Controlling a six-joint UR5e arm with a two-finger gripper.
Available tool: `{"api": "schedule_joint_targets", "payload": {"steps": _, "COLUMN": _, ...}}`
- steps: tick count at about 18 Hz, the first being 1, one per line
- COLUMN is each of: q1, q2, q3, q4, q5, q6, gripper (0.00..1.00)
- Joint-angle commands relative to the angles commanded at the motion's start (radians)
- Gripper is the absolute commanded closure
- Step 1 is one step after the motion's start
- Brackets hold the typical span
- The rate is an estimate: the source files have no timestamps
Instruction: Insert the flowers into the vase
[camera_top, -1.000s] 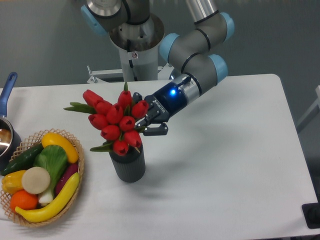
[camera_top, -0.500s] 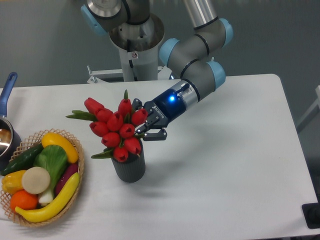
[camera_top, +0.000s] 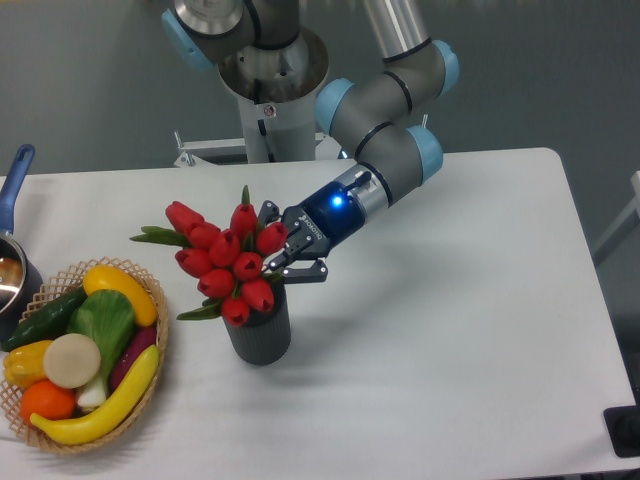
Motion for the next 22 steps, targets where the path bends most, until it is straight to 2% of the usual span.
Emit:
{"api": "schedule_joint_targets", "payload": {"steps": 6, "q1": -0.005, "q2": -0.02, "q3": 0.002, "q4": -0.002, "q5": 0.0, "q6": 0.048, "gripper": 0.65}}
{"api": "schedule_joint_targets", "payload": {"steps": 8, "q1": -0.003, "q2": -0.018, "q3": 0.005, "q4": 0.0, "q5": 0.0, "q6": 0.049, "gripper": 0.51}}
{"api": "schedule_joint_targets", "payload": {"steps": 10, "q1": -0.003, "q2": -0.018, "q3": 0.003, "q4": 0.0, "q5": 0.0, "q6": 0.049, "gripper": 0.48}}
{"api": "schedule_joint_targets", "payload": {"steps": 11, "q1": -0.003, "q2": -0.018, "q3": 0.003, "q4": 0.0, "q5": 0.0, "q6": 0.049, "gripper": 0.42}}
{"api": "schedule_joint_targets", "payload": {"steps": 12, "q1": -0.003, "q2": -0.018, "q3": 0.006, "q4": 0.0, "q5": 0.0, "q6": 0.049, "gripper": 0.32}}
{"api": "schedule_joint_targets", "payload": {"steps": 14, "q1": 0.0, "q2": -0.017, "q3": 0.008, "q4": 0.0, "q5": 0.0, "q6": 0.049, "gripper": 0.23}}
{"api": "schedule_joint_targets", "payload": {"steps": 15, "q1": 0.005, "q2": -0.017, "q3": 0.008, "q4": 0.0, "q5": 0.0, "q6": 0.049, "gripper": 0.15}}
{"api": "schedule_joint_targets", "payload": {"steps": 16, "q1": 0.008, "q2": -0.017, "q3": 0.008, "q4": 0.0, "q5": 0.0, "q6": 0.049, "gripper": 0.01}}
{"api": "schedule_joint_targets", "payload": {"steps": 19, "q1": 0.04, "q2": -0.005, "q3": 0.009, "q4": 0.003, "q5": 0.006, "q6": 0.049, "gripper": 0.0}}
{"api": "schedule_joint_targets", "payload": {"steps": 22, "q1": 0.084, "q2": 0.05, "q3": 0.012, "q4": 0.002, "q5": 0.136, "q6": 0.048, "gripper": 0.0}}
